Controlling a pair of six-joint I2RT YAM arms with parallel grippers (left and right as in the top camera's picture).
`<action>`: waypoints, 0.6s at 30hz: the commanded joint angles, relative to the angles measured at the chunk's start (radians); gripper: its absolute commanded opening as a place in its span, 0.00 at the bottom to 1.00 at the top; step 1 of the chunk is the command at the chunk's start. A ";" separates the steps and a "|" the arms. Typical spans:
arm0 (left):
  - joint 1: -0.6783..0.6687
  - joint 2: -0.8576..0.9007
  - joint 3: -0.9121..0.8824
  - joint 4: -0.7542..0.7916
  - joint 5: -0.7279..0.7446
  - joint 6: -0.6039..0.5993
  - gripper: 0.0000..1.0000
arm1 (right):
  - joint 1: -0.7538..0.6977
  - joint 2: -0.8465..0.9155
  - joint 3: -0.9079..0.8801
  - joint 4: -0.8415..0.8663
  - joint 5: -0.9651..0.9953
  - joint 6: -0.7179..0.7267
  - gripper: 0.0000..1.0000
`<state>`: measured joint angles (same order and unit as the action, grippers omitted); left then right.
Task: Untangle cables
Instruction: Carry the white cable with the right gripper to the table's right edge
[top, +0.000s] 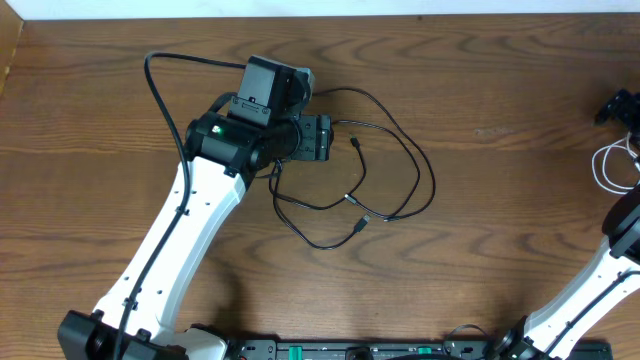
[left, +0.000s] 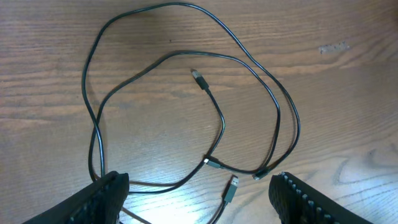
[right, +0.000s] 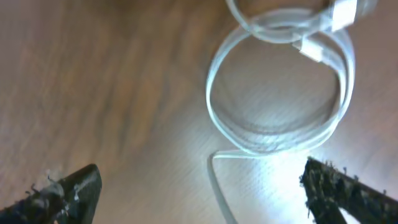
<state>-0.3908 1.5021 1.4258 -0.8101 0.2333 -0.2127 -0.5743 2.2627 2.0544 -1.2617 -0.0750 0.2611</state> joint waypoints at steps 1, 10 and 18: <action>0.000 0.001 0.022 0.000 -0.006 -0.010 0.77 | -0.004 -0.013 0.045 -0.087 -0.063 0.040 0.99; 0.000 0.001 0.022 0.000 -0.006 -0.010 0.77 | -0.013 -0.013 0.040 -0.156 -0.671 0.092 0.99; 0.000 0.001 0.022 -0.001 -0.006 -0.010 0.77 | -0.029 -0.013 0.040 -0.275 -0.856 0.529 0.87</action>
<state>-0.3908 1.5021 1.4258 -0.8101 0.2333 -0.2127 -0.5865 2.2623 2.0754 -1.5345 -0.7666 0.6346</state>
